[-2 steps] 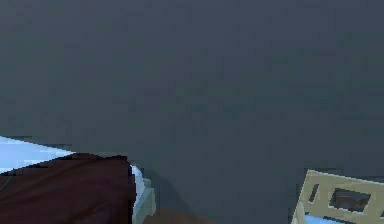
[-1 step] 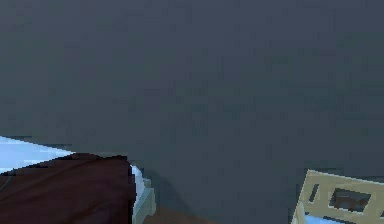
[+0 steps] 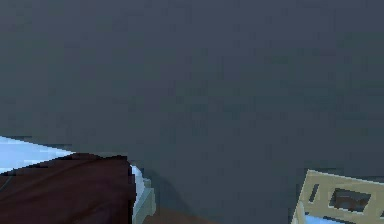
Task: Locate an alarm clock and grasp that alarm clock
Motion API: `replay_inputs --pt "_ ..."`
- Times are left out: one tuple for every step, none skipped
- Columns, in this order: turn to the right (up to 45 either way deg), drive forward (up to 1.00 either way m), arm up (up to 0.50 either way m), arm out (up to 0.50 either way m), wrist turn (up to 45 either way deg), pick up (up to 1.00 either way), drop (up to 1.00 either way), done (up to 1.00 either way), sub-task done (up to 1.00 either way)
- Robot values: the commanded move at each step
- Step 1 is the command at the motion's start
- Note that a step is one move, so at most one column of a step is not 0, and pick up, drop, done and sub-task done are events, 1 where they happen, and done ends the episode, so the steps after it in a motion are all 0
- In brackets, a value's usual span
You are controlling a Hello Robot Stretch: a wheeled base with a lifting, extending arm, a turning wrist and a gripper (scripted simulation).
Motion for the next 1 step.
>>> replay_inputs --pt "0.0 0.0 0.0 0.0 0.0 1.0 0.0 0.0 0.0"
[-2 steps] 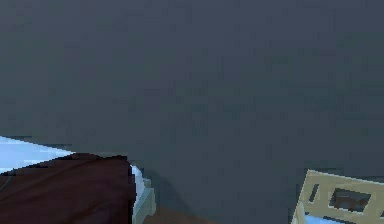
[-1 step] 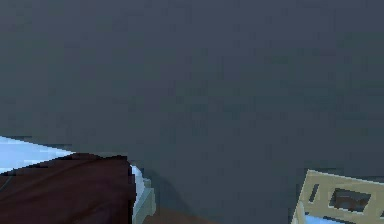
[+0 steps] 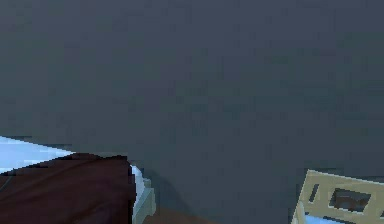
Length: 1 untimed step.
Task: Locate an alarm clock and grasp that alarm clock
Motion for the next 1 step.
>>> replay_inputs --pt "0.0 0.0 0.1 0.0 0.0 0.0 0.0 0.0 0.0"
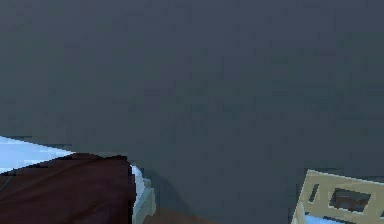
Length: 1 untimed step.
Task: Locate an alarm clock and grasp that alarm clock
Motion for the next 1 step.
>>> replay_inputs --pt "0.0 0.0 0.0 0.0 0.0 0.0 0.0 1.0 0.0"
